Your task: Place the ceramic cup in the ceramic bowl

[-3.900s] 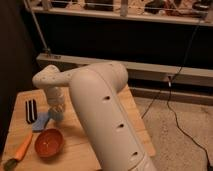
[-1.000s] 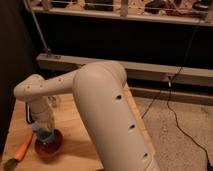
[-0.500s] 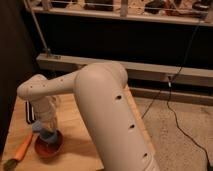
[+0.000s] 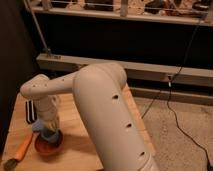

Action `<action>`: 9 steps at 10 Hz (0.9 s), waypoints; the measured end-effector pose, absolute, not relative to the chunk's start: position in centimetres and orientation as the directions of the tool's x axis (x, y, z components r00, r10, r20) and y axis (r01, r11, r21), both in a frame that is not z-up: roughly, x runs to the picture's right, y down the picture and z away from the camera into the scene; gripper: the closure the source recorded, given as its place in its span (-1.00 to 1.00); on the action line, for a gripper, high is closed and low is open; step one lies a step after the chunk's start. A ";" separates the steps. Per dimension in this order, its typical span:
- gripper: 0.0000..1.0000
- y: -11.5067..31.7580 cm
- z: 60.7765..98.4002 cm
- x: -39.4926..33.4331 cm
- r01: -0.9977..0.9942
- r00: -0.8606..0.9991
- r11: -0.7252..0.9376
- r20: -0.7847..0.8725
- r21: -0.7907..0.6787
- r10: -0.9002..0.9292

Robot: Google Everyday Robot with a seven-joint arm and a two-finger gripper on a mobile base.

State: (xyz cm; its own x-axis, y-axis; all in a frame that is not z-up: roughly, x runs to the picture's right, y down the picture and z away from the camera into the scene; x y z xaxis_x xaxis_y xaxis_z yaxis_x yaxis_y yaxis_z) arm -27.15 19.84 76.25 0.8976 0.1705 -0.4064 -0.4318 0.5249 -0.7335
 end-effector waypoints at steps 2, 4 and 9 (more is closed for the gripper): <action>-0.60 19.6 76.6 -26.9 -0.459 0.885 0.506 -0.426 -0.731 0.187; -0.60 19.3 77.3 -26.5 -0.493 0.867 0.491 -0.453 -0.718 0.207; -0.60 17.8 78.2 -25.4 -0.560 0.827 0.462 -0.497 -0.688 0.264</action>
State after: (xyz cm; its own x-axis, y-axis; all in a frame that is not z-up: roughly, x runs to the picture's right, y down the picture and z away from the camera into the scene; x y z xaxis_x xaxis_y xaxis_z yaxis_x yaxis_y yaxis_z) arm -25.37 17.79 78.18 0.8269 0.2637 -0.4966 -0.5602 0.4617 -0.6877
